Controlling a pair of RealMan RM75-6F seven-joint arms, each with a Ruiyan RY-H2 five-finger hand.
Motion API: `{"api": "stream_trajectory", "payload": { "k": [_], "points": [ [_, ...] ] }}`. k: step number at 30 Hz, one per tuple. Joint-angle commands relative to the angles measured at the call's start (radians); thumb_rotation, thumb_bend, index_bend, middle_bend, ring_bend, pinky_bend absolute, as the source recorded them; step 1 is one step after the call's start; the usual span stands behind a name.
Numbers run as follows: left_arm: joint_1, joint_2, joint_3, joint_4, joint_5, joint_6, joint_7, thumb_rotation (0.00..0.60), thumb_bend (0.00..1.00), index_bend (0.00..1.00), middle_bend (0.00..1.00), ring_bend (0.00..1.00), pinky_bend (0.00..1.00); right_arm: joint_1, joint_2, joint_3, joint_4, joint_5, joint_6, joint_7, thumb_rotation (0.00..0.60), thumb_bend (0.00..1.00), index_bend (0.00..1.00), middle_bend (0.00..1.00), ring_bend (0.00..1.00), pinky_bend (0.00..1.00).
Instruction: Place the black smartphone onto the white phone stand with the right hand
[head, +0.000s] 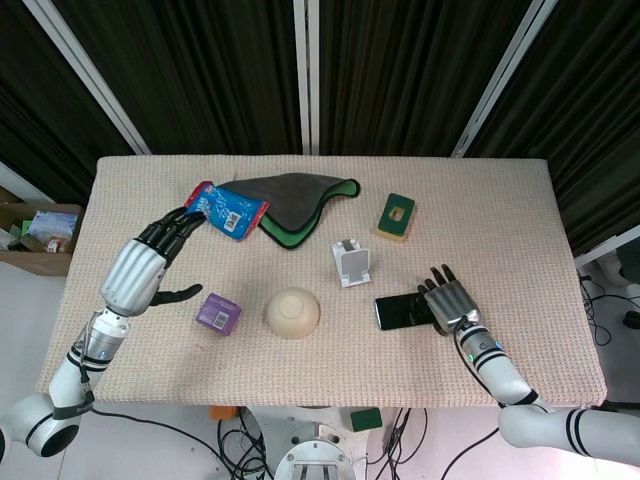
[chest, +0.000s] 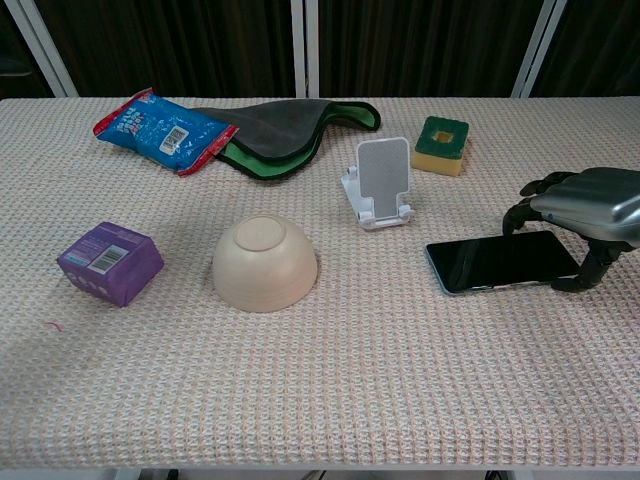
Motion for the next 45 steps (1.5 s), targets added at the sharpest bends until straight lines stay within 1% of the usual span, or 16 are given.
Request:
{"api": "stream_trajectory", "payload": {
  "k": [1,3,7,10,11,12,14,15,17,20,22,26,36,41,45],
  "points": [
    [0.001,-0.001,0.000,0.002,-0.002,0.001,-0.001,0.600,0.00,0.07,0.11,0.08,0.25,-0.007,-0.005,0.000,0.002,-0.020,0.019,0.007,0.600,0.30,0.48,0.24,0.00,0.00],
    [0.002,-0.001,0.000,0.003,-0.002,0.003,-0.004,0.600,0.00,0.07,0.11,0.08,0.25,-0.011,-0.007,0.000,0.003,-0.034,0.030,0.010,0.600,0.30,0.53,0.25,0.00,0.00],
    [0.004,0.000,0.001,0.005,0.000,0.007,-0.009,0.600,0.00,0.07,0.11,0.08,0.25,-0.020,-0.008,0.001,0.004,-0.064,0.049,0.024,0.600,0.30,0.59,0.28,0.01,0.00],
    [0.005,-0.001,0.003,0.007,0.002,0.008,-0.012,0.600,0.00,0.07,0.11,0.08,0.25,-0.026,-0.008,0.002,0.006,-0.083,0.058,0.033,0.600,0.31,0.62,0.32,0.06,0.00],
    [0.005,-0.001,0.003,0.008,0.002,0.008,-0.013,0.600,0.00,0.07,0.11,0.08,0.25,-0.028,-0.008,0.002,0.007,-0.087,0.060,0.033,0.600,0.31,0.63,0.34,0.09,0.02],
    [0.006,-0.001,0.003,0.008,0.002,0.008,-0.014,0.600,0.00,0.07,0.11,0.08,0.25,-0.029,-0.008,0.002,0.008,-0.089,0.062,0.032,0.600,0.31,0.63,0.36,0.12,0.08],
    [0.007,-0.002,0.004,0.009,0.002,0.009,-0.017,0.600,0.00,0.07,0.11,0.08,0.25,-0.030,-0.008,0.002,0.006,-0.087,0.060,0.027,0.600,0.32,0.64,0.42,0.23,0.28],
    [0.007,-0.002,0.004,0.010,0.002,0.010,-0.018,0.600,0.00,0.07,0.11,0.08,0.25,-0.030,-0.009,0.002,0.007,-0.086,0.060,0.023,0.600,0.32,0.64,0.44,0.28,0.36],
    [0.008,-0.003,0.005,0.012,0.002,0.011,-0.019,0.600,0.00,0.07,0.11,0.08,0.25,-0.031,-0.011,0.002,0.009,-0.086,0.061,0.018,0.600,0.33,0.65,0.48,0.34,0.45],
    [0.010,-0.002,0.006,0.014,0.001,0.012,-0.023,0.600,0.00,0.07,0.11,0.08,0.25,-0.034,-0.013,0.005,0.012,-0.091,0.063,0.022,0.600,0.33,0.67,0.52,0.40,0.50],
    [0.012,-0.001,0.007,0.015,0.000,0.014,-0.028,0.600,0.00,0.07,0.11,0.08,0.25,-0.036,-0.013,0.007,0.013,-0.101,0.065,0.029,0.600,0.34,0.67,0.54,0.42,0.52],
    [0.014,0.001,0.007,0.019,0.001,0.018,-0.035,0.600,0.00,0.07,0.11,0.08,0.25,-0.044,-0.011,0.011,0.021,-0.138,0.077,0.057,0.600,0.36,0.69,0.57,0.45,0.52],
    [0.020,-0.002,0.007,0.019,0.003,0.028,-0.039,0.600,0.00,0.07,0.11,0.08,0.25,-0.069,0.017,0.024,0.031,-0.219,0.101,0.144,0.600,0.38,0.72,0.59,0.47,0.53],
    [0.023,0.000,0.008,0.017,0.004,0.033,-0.040,0.600,0.00,0.07,0.11,0.08,0.25,-0.087,0.044,0.025,0.053,-0.304,0.142,0.198,0.600,0.38,0.74,0.60,0.48,0.54],
    [0.025,0.006,0.006,0.012,0.005,0.035,-0.037,0.600,0.00,0.07,0.11,0.08,0.25,-0.102,0.100,0.043,0.075,-0.378,0.197,0.264,0.600,0.38,0.75,0.62,0.49,0.58]
  ]
}}
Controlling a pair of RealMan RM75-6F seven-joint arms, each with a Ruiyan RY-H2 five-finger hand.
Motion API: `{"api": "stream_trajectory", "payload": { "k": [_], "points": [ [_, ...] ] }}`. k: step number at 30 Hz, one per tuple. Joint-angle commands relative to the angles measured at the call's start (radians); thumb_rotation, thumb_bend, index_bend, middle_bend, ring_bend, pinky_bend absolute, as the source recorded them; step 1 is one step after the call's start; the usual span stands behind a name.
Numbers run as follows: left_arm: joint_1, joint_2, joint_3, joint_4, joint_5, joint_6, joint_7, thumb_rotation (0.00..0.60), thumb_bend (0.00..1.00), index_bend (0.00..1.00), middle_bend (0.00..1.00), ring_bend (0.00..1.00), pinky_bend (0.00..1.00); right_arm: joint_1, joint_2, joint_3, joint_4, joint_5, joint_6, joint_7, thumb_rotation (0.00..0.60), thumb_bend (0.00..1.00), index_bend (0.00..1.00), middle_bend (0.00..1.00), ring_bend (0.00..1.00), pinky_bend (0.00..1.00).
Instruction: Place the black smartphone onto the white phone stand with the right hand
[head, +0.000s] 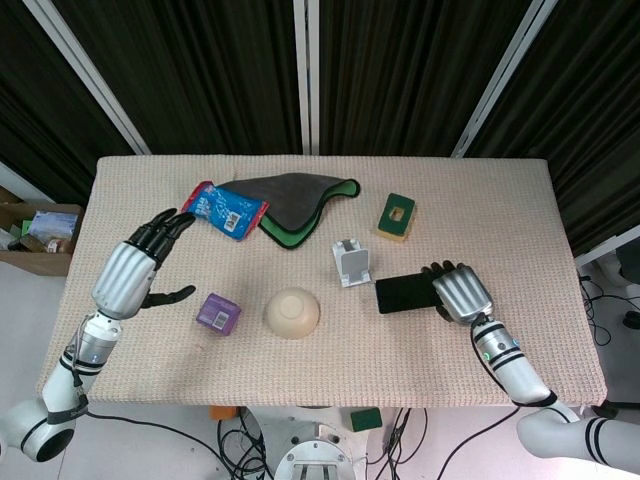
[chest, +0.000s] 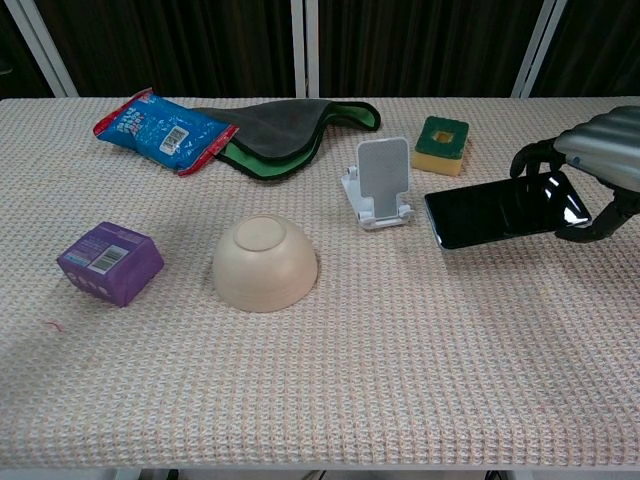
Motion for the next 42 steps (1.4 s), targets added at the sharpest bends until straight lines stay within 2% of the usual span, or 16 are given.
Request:
{"api": "stream_trajectory", "payload": {
  "k": [1,8,12,15,18,21,25,29,33,37,42],
  "points": [
    [0.000,0.003,-0.001,-0.003,0.001,0.002,0.001,0.600,0.00,0.07,0.11,0.08,0.25,-0.016,0.058,0.021,0.027,-0.071,0.059,0.063,0.600,0.38,0.75,0.62,0.49,0.58],
    [0.002,0.011,-0.013,-0.006,-0.003,0.012,-0.007,0.600,0.00,0.07,0.11,0.08,0.25,0.018,0.155,0.064,0.124,-0.260,0.162,0.052,0.600,0.38,0.75,0.62,0.49,0.58],
    [0.000,0.014,-0.019,-0.009,-0.006,0.013,0.001,0.600,0.00,0.07,0.11,0.08,0.25,0.092,0.190,0.069,0.207,-0.408,0.161,0.019,0.600,0.38,0.75,0.62,0.49,0.57],
    [0.001,0.012,-0.023,-0.012,-0.009,0.015,0.006,0.600,0.00,0.07,0.11,0.08,0.25,0.162,0.193,0.077,0.284,-0.520,0.171,0.050,0.600,0.38,0.77,0.63,0.49,0.57],
    [0.002,0.008,-0.025,-0.009,-0.014,0.017,0.005,0.600,0.00,0.06,0.11,0.08,0.25,0.228,0.192,0.062,0.366,-0.628,0.167,0.075,0.600,0.38,0.79,0.64,0.49,0.57],
    [0.002,0.003,-0.029,-0.004,-0.020,0.018,0.011,0.600,0.00,0.06,0.11,0.08,0.25,0.315,0.190,0.022,0.447,-0.779,0.164,0.092,0.600,0.38,0.79,0.64,0.49,0.56],
    [0.004,-0.011,-0.032,0.005,-0.022,0.028,0.015,0.600,0.00,0.07,0.11,0.08,0.25,0.394,0.165,-0.021,0.528,-0.891,0.149,0.124,0.600,0.38,0.77,0.62,0.49,0.51],
    [0.009,-0.024,-0.028,0.017,-0.020,0.035,0.012,0.600,0.00,0.07,0.11,0.08,0.25,0.453,0.135,-0.058,0.606,-0.955,0.120,0.155,0.600,0.39,0.74,0.61,0.49,0.49],
    [0.016,-0.027,-0.025,0.027,-0.023,0.040,0.005,0.600,0.00,0.07,0.11,0.08,0.25,0.477,0.104,-0.058,0.653,-0.952,0.105,0.158,0.600,0.39,0.74,0.61,0.49,0.47],
    [0.021,-0.028,-0.025,0.038,-0.026,0.044,-0.002,0.600,0.00,0.07,0.11,0.08,0.25,0.512,0.078,-0.084,0.678,-0.980,0.087,0.162,0.600,0.40,0.74,0.61,0.49,0.46],
    [0.022,-0.039,-0.022,0.050,-0.024,0.045,0.000,0.600,0.00,0.07,0.11,0.08,0.25,0.553,0.052,-0.107,0.705,-1.008,0.089,0.173,0.600,0.40,0.71,0.58,0.47,0.36]
  ]
}}
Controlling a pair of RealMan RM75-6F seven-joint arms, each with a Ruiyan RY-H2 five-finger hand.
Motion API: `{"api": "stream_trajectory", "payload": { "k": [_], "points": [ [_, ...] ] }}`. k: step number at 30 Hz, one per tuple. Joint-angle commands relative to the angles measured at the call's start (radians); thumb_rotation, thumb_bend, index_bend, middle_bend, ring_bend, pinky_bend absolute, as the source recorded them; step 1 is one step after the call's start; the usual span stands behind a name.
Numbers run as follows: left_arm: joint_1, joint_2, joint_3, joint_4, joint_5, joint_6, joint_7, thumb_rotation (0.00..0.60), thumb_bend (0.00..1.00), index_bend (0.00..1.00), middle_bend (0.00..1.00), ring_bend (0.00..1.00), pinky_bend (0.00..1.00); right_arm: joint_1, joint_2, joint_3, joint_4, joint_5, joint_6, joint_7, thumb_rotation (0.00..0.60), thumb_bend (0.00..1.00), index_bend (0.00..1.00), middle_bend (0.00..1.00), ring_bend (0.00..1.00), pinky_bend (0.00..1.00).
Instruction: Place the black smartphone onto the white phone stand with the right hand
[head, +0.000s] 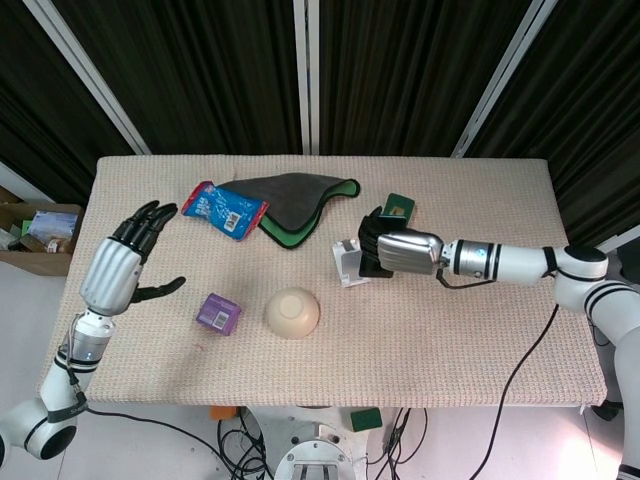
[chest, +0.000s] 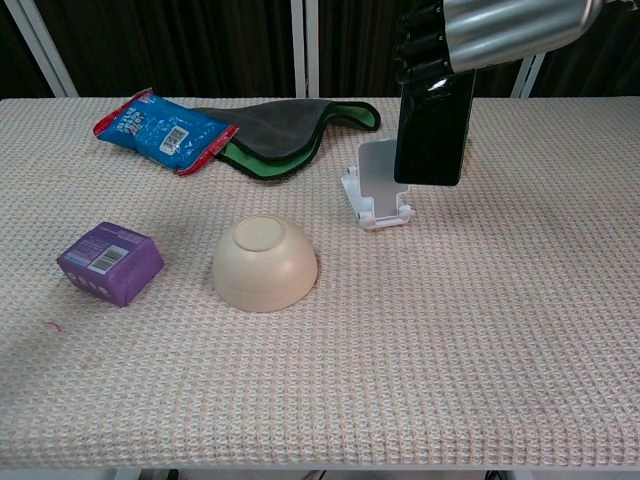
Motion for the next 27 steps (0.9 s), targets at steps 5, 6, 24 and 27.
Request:
{"api": "stream_trajectory", "payload": {
  "k": [5,6,24,27],
  "points": [
    [0.003,-0.013,0.003,0.017,0.003,0.005,0.009,0.600,0.00,0.07,0.11,0.08,0.25,0.050,-0.030,-0.027,0.046,-0.016,-0.004,0.043,0.600,0.43,0.69,0.57,0.45,0.28],
    [0.004,-0.015,0.003,0.021,0.004,0.007,0.013,0.600,0.00,0.07,0.11,0.08,0.25,0.055,-0.035,-0.028,0.053,-0.015,-0.004,0.047,0.600,0.43,0.69,0.56,0.45,0.27],
    [0.016,-0.024,0.000,0.060,0.003,0.027,0.039,0.600,0.00,0.07,0.11,0.08,0.25,0.113,-0.148,-0.084,0.188,0.000,0.004,0.111,0.600,0.43,0.66,0.54,0.42,0.16],
    [0.019,-0.027,0.002,0.070,0.003,0.030,0.032,0.600,0.00,0.07,0.11,0.08,0.25,0.120,-0.163,-0.093,0.202,0.005,0.005,0.117,0.600,0.44,0.65,0.54,0.42,0.11]
  ]
}}
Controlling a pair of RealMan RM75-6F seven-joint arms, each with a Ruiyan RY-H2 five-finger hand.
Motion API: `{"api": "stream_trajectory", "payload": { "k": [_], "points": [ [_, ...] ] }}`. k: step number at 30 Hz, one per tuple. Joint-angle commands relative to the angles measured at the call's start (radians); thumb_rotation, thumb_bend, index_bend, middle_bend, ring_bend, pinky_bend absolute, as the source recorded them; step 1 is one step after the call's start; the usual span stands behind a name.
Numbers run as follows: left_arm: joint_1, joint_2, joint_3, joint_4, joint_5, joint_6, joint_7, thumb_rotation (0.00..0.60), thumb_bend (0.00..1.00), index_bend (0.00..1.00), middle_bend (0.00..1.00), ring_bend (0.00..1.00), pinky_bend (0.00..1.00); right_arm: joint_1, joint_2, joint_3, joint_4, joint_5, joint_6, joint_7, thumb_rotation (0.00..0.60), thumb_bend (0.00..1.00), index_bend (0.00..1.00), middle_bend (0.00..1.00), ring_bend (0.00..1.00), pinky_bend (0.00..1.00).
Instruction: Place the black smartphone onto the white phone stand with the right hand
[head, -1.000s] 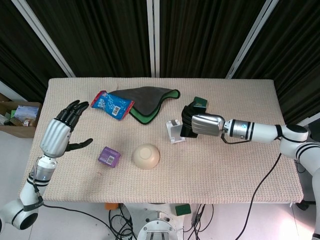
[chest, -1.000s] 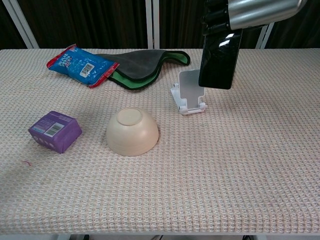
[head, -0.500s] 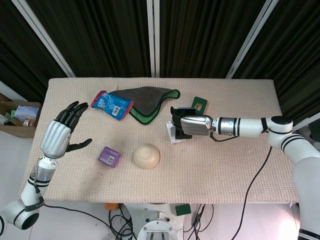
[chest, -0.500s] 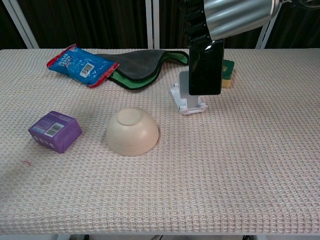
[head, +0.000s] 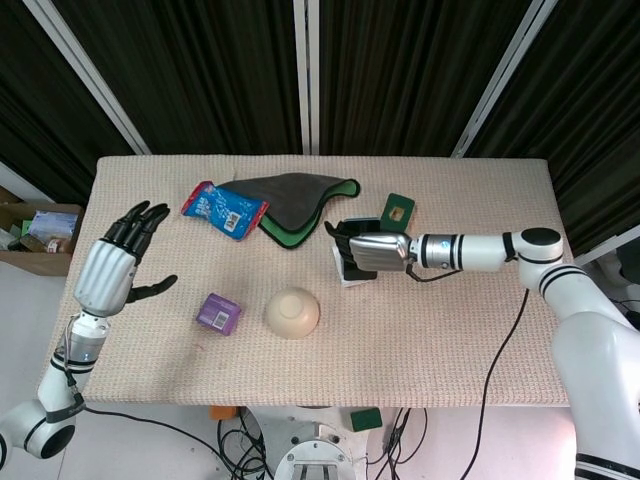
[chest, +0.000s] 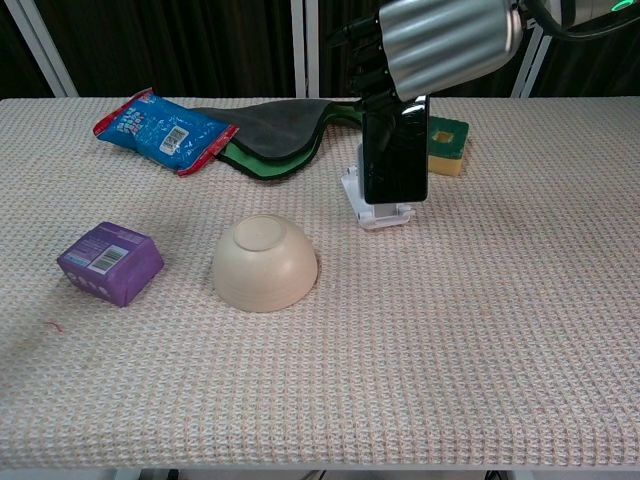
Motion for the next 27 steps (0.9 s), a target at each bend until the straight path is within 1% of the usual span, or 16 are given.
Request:
{"api": "stream_trajectory", "payload": {
  "k": [1,3,7,12,17,27],
  "points": [
    [0.002,-0.002,0.001,0.007,0.001,0.002,-0.008,0.600,0.00,0.07,0.11,0.08,0.25,0.008,-0.010,-0.009,0.010,0.004,0.002,0.007,0.600,0.44,0.65,0.54,0.42,0.10],
    [0.002,-0.002,0.002,0.011,0.002,0.003,-0.010,0.600,0.00,0.07,0.11,0.08,0.25,0.012,-0.014,-0.014,0.016,0.007,0.001,0.009,0.600,0.44,0.65,0.53,0.40,0.06],
    [0.003,0.001,0.000,0.013,0.008,0.012,-0.006,0.600,0.00,0.07,0.11,0.08,0.25,0.015,-0.013,-0.028,0.017,0.016,-0.005,0.013,0.600,0.44,0.64,0.52,0.38,0.05],
    [0.007,0.003,0.001,0.014,0.010,0.018,-0.006,0.600,0.00,0.07,0.11,0.08,0.25,0.019,-0.011,-0.047,0.016,0.021,-0.014,0.012,0.600,0.44,0.63,0.49,0.35,0.01],
    [0.008,0.000,0.005,0.009,0.009,0.014,-0.024,0.600,0.00,0.07,0.11,0.08,0.25,0.022,-0.018,-0.053,0.016,0.032,-0.014,0.014,0.600,0.45,0.63,0.49,0.34,0.00],
    [0.005,-0.001,0.003,0.012,0.011,0.011,-0.010,0.600,0.00,0.07,0.11,0.08,0.25,0.027,-0.035,-0.072,0.029,0.041,-0.015,0.013,0.600,0.45,0.63,0.46,0.32,0.00]
  ]
}}
